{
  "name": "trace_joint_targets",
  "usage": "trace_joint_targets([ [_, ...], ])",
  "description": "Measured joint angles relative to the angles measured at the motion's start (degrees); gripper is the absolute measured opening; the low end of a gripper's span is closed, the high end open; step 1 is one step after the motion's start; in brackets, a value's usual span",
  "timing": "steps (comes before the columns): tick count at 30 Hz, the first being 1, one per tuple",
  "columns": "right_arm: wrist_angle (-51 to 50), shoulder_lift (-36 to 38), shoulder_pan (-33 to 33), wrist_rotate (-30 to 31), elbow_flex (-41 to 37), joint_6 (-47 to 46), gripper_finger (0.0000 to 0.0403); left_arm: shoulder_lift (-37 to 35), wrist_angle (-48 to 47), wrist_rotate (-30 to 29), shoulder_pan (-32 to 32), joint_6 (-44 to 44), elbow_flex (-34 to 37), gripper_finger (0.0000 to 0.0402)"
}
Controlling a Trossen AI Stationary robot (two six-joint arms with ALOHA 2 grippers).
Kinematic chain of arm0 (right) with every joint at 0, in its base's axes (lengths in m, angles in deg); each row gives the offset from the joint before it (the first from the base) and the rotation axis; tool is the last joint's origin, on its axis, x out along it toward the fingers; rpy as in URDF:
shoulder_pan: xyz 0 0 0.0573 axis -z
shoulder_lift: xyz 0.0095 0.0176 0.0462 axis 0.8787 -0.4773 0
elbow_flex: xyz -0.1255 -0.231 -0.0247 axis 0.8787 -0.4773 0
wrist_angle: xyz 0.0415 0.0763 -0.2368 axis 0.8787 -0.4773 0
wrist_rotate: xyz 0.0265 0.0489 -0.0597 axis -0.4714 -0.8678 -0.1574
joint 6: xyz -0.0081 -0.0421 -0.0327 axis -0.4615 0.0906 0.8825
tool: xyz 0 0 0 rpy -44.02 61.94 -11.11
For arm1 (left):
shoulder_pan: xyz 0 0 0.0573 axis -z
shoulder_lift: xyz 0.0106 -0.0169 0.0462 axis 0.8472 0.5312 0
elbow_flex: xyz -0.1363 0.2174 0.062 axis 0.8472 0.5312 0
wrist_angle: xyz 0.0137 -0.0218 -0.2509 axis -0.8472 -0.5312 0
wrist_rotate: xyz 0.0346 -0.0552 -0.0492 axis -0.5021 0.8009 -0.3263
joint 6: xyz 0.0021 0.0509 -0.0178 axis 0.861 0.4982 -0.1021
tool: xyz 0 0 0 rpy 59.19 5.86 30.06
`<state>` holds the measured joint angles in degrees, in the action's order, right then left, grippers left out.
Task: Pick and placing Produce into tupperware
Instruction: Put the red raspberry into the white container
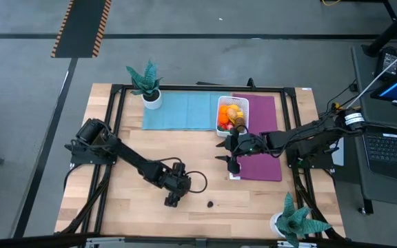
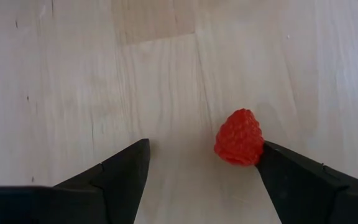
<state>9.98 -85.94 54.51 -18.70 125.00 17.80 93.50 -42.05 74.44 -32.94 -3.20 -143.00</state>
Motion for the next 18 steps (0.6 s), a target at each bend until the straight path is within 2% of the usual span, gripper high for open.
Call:
trace_joint_targets([
  [18, 0.3, 0.0, 0.0, 0.0, 0.0, 0.3, 0.0243, 0.1, -0.1, -0.3, 0.3, 2.9, 0.0, 0.0286],
])
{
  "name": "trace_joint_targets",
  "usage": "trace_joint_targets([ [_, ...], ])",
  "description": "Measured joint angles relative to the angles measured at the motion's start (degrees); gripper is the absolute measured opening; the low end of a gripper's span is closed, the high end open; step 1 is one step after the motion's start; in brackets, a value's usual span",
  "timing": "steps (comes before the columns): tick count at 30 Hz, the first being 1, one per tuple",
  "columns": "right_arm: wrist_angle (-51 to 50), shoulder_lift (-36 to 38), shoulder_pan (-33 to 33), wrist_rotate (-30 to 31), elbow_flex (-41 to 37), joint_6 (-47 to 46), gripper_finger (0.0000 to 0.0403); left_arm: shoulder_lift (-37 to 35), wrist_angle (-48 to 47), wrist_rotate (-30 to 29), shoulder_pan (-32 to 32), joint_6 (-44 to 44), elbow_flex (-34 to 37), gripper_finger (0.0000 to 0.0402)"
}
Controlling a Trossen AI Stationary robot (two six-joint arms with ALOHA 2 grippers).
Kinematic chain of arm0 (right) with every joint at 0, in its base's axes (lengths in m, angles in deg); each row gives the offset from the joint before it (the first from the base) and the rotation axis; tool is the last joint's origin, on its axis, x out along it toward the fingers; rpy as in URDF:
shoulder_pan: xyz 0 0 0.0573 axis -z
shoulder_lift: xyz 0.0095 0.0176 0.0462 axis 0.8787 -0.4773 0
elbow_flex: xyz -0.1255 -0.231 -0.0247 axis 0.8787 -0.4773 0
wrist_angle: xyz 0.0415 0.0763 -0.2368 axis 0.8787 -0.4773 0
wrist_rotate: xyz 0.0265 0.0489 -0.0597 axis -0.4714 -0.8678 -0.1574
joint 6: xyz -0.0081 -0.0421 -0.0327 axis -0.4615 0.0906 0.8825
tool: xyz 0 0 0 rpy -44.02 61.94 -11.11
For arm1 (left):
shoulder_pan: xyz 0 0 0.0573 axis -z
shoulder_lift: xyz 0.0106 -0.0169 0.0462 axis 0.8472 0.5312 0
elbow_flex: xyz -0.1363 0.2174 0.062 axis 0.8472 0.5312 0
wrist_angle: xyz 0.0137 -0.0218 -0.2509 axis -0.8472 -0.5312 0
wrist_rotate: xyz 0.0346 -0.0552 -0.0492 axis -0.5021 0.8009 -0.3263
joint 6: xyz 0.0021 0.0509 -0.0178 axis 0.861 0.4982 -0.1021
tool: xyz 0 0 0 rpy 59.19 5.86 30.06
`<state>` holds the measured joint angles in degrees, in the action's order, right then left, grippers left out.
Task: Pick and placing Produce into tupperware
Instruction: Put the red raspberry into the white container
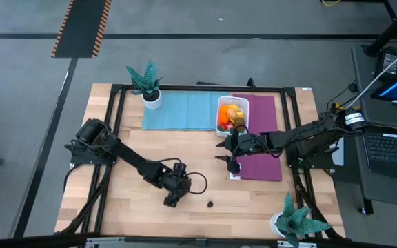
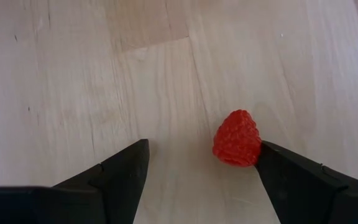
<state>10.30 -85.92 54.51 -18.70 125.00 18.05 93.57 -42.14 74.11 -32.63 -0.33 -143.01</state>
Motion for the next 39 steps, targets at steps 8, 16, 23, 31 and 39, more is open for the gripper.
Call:
trace_joint_targets([
  [8, 0.0, 0.0, 0.0, 0.0, 0.0, -0.1, 0.0243, 1.0, 0.4, 3.8, -0.4, 0.0, 0.0, 0.0286],
  [16, 0.0, 0.0, 0.0, 0.0, 0.0, -0.1, 0.0243, 1.0, 1.1, 5.4, -0.2, -0.2, 0.1, 0.0283],
  [23, 0.1, 0.0, 0.0, 0.0, 0.0, -0.1, 0.0243, 1.1, 1.9, 7.0, 0.1, -1.2, 0.1, 0.0241],
  [31, 0.1, 0.0, 0.0, 0.0, 0.0, -0.4, 0.0243, 1.2, 1.7, 9.3, 0.2, -1.9, 0.0, 0.0204],
  [39, 0.1, 0.0, 0.0, 0.0, 0.0, -0.4, 0.0243, 1.2, 1.3, 8.4, 0.2, -1.5, 0.0, 0.0181],
])
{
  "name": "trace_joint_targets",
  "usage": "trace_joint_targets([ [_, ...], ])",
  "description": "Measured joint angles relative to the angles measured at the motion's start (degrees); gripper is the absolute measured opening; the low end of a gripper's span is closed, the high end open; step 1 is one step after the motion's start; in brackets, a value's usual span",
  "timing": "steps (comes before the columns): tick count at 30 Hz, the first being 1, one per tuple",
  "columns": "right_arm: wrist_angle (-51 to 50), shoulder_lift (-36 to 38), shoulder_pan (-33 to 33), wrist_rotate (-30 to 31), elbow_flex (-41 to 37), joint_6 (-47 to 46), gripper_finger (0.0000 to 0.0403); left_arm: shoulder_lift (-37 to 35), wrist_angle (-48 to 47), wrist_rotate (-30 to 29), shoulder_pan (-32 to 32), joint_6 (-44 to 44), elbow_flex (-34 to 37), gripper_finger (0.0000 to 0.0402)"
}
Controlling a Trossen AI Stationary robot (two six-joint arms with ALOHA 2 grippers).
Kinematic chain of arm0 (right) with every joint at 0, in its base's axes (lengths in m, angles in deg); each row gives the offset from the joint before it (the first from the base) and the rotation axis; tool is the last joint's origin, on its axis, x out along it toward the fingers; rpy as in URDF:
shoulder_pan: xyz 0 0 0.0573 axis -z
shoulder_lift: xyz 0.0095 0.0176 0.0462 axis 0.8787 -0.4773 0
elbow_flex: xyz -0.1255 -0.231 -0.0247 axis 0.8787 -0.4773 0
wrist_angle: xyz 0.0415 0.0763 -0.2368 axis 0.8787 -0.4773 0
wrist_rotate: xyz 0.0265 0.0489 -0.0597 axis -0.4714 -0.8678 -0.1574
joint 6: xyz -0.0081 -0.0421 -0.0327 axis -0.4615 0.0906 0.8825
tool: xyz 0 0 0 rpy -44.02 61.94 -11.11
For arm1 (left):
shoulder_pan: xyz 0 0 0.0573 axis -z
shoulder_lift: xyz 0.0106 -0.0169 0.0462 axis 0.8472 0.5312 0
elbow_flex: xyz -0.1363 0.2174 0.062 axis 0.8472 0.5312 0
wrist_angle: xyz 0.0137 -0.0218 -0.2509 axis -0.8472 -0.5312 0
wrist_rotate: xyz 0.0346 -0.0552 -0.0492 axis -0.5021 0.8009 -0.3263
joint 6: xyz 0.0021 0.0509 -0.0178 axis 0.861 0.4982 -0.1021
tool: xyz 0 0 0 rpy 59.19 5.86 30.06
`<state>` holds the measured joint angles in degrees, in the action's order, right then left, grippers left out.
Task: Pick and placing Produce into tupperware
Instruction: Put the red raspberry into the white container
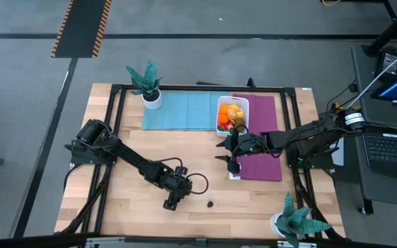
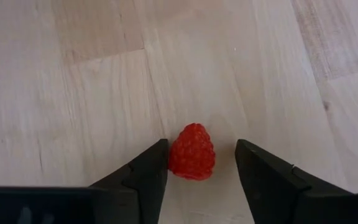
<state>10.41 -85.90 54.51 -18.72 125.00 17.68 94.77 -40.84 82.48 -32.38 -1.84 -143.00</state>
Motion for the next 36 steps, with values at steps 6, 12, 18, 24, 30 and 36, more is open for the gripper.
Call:
trace_joint_targets([
  [6, 0.0, 0.0, 0.0, 0.0, 0.0, 0.0, 0.0243, 0.0, -0.3, -0.7, -0.1, 0.1, 0.0, 0.0153],
  [12, 0.0, 0.0, 0.0, 0.0, 0.0, -0.1, 0.0243, 0.0, -0.5, -2.5, -0.1, 0.1, 0.0, 0.0116],
  [18, 0.0, 0.0, 0.0, 0.0, 0.0, -0.2, 0.0243, 0.0, -0.6, -2.9, -0.1, 0.1, 0.0, 0.0081],
  [24, 0.0, 0.0, 0.0, 0.0, 0.0, 0.0, 0.0243, -0.6, -0.7, -3.0, -0.3, 1.3, 0.1, 0.0084],
  [30, 0.0, 0.0, 0.0, 0.0, 0.0, 0.0, 0.0243, -3.6, -4.1, -2.7, -2.0, 1.9, 0.5, 0.0085],
  [36, -0.3, 0.0, 0.0, 0.0, 0.0, 0.0, 0.0243, -7.5, -7.5, -3.4, -4.6, 2.1, 0.4, 0.0079],
])
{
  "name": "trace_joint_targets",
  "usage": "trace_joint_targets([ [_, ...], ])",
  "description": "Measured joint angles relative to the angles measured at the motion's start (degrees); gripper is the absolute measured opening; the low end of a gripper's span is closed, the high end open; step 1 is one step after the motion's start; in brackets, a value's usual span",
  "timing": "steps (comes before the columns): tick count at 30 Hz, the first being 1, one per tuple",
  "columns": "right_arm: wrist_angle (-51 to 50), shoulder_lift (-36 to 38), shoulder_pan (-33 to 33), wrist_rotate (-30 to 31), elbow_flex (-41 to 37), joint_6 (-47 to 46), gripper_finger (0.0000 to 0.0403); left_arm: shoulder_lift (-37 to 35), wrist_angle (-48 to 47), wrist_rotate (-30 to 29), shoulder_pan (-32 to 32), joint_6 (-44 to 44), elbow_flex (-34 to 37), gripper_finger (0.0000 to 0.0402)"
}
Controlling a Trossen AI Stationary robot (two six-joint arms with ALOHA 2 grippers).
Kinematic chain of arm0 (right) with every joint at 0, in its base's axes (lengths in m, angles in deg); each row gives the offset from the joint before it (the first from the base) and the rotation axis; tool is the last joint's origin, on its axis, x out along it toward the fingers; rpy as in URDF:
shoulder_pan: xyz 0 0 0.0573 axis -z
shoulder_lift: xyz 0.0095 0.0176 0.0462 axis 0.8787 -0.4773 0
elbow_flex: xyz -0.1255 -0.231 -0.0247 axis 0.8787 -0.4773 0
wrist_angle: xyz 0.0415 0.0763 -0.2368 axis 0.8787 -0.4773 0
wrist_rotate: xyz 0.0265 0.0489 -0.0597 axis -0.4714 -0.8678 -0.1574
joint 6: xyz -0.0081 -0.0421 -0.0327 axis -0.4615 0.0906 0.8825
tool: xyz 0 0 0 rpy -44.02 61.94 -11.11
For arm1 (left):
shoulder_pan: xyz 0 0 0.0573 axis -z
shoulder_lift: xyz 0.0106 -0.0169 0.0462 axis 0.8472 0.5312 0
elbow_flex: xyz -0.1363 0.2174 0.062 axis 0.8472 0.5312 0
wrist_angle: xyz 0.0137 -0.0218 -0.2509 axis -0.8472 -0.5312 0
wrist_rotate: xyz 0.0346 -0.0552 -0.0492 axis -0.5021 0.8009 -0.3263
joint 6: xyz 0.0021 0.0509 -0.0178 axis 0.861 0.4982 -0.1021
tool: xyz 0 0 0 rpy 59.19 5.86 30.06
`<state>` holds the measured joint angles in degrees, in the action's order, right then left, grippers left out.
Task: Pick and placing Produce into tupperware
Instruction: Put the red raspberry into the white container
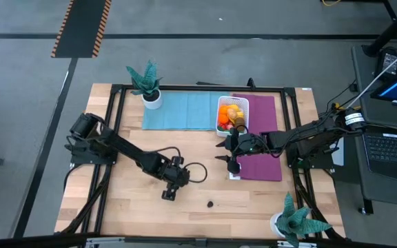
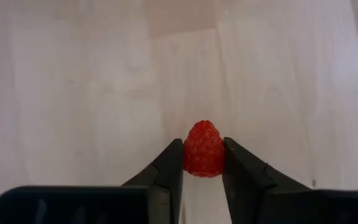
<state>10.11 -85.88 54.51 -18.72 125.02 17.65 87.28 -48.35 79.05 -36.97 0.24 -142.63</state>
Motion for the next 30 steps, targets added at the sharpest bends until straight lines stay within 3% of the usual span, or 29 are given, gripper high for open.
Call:
trace_joint_targets([
  [5, -0.1, 0.0, 0.0, 0.0, 0.0, 2.4, 0.0243, -2.3, 0.8, -0.1, -2.4, 4.2, -0.1, 0.0091],
  [12, 0.8, 0.0, -0.1, 0.0, 0.0, 9.1, 0.0243, -5.6, 1.6, 0.7, -8.7, 10.3, -0.2, 0.0078],
  [21, 1.3, 0.0, -2.0, -1.6, 0.0, 19.3, 0.0243, -6.7, 7.4, 13.3, -20.1, 16.4, -0.2, 0.0088],
  [27, 3.9, 0.0, -2.6, -1.6, 0.0, 28.1, 0.0243, -6.7, 14.3, 26.0, -27.4, 18.5, -0.2, 0.0077],
  [30, 7.3, 0.0, -2.6, -0.7, 0.0, 33.2, 0.0243, -6.6, 15.7, 28.4, -29.6, 19.5, -0.2, 0.0077],
])
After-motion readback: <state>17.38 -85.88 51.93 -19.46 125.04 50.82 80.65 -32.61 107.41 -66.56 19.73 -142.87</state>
